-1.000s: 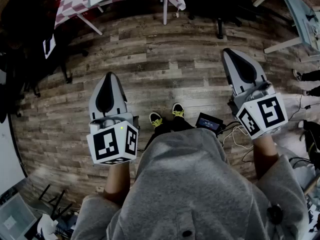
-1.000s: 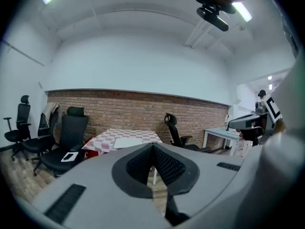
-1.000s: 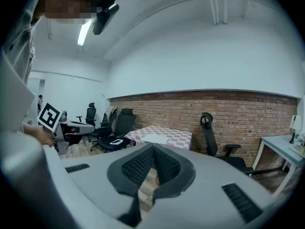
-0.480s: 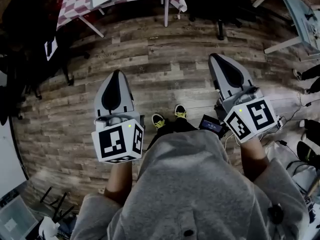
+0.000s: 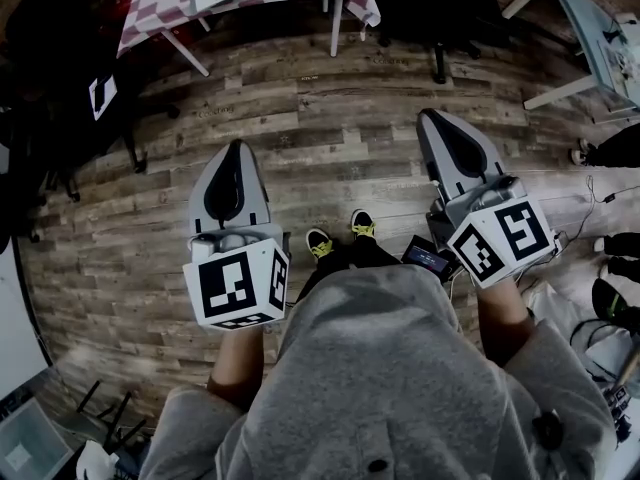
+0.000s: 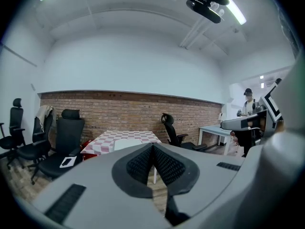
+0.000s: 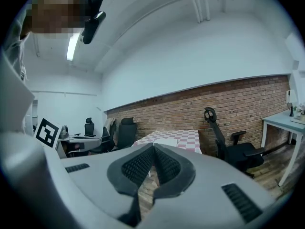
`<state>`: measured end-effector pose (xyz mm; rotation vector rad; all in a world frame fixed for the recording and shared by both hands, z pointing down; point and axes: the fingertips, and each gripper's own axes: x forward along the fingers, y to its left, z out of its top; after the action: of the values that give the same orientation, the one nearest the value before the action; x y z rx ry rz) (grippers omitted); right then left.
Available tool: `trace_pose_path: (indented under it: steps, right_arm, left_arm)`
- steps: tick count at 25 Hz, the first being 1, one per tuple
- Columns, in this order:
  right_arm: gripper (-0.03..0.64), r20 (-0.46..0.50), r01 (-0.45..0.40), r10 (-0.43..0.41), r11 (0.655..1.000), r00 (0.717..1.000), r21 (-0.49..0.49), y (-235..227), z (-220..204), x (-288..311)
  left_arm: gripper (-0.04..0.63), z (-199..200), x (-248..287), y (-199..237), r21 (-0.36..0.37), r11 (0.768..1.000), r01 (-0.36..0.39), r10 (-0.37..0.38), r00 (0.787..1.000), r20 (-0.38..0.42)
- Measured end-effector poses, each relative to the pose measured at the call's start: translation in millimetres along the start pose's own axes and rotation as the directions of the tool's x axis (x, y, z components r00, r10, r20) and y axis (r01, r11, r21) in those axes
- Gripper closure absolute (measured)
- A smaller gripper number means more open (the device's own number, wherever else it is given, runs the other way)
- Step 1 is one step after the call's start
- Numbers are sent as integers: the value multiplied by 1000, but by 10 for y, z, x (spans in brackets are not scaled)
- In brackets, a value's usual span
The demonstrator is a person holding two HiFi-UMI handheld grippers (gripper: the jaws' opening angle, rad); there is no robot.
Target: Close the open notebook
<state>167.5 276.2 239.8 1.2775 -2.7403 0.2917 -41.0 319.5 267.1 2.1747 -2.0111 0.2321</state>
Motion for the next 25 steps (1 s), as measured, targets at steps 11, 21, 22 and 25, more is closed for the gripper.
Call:
trace_pose_path:
  steps: [11, 21, 22, 25]
  right_arm:
    - [592, 9, 5, -5, 1000, 1000, -3, 325, 21, -34]
    - [592, 27, -11, 11, 1000, 1000, -5, 439, 28, 18]
    - [592, 28, -12, 12, 1000, 1000, -4, 442, 31, 24]
    - [592, 33, -20, 20, 1000, 999, -7, 447, 44, 48]
  left_arm:
    - [592, -24, -227, 194, -2, 1000, 13, -13, 1000, 18]
    - [592, 16, -297, 264, 7, 1000, 11, -11, 999, 30]
    - [592, 23, -297, 270, 8, 1000, 10, -10, 999, 32]
    - [592, 56, -299, 287, 11, 1000, 2, -3, 999, 41]
